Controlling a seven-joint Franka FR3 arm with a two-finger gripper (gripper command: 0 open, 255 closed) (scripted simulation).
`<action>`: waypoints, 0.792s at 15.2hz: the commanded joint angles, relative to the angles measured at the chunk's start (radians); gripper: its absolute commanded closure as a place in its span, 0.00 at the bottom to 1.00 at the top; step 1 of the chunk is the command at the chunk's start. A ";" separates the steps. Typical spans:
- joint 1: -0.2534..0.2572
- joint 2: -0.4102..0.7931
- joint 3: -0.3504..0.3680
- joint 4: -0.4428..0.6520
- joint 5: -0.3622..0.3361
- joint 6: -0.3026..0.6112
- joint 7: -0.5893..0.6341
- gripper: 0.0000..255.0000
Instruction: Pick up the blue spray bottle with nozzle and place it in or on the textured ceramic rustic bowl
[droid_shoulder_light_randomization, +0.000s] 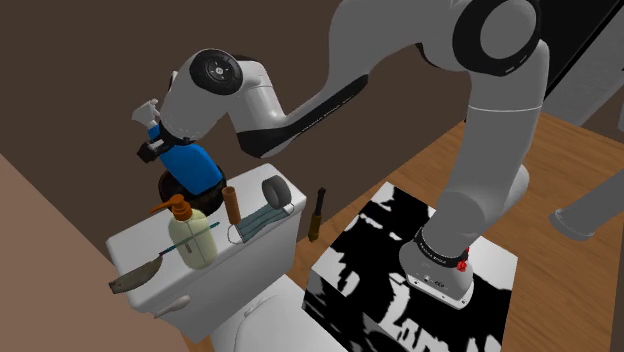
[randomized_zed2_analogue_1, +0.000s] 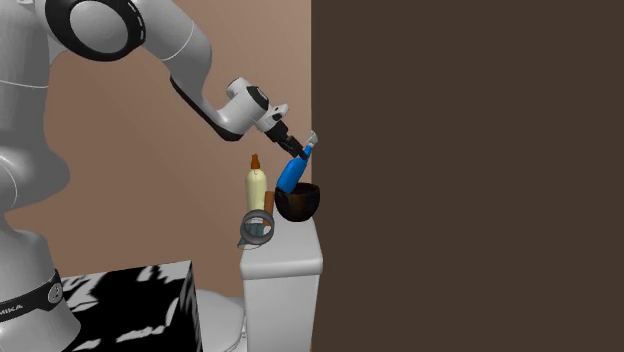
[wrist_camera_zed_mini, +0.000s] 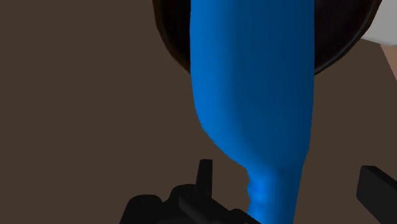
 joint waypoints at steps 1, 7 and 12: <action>-0.025 -0.041 0.024 -0.026 0.038 0.006 -0.015 0.00; -0.109 -0.165 0.100 -0.096 0.171 0.030 -0.076 0.00; -0.109 -0.165 0.100 -0.096 0.172 0.030 -0.076 0.00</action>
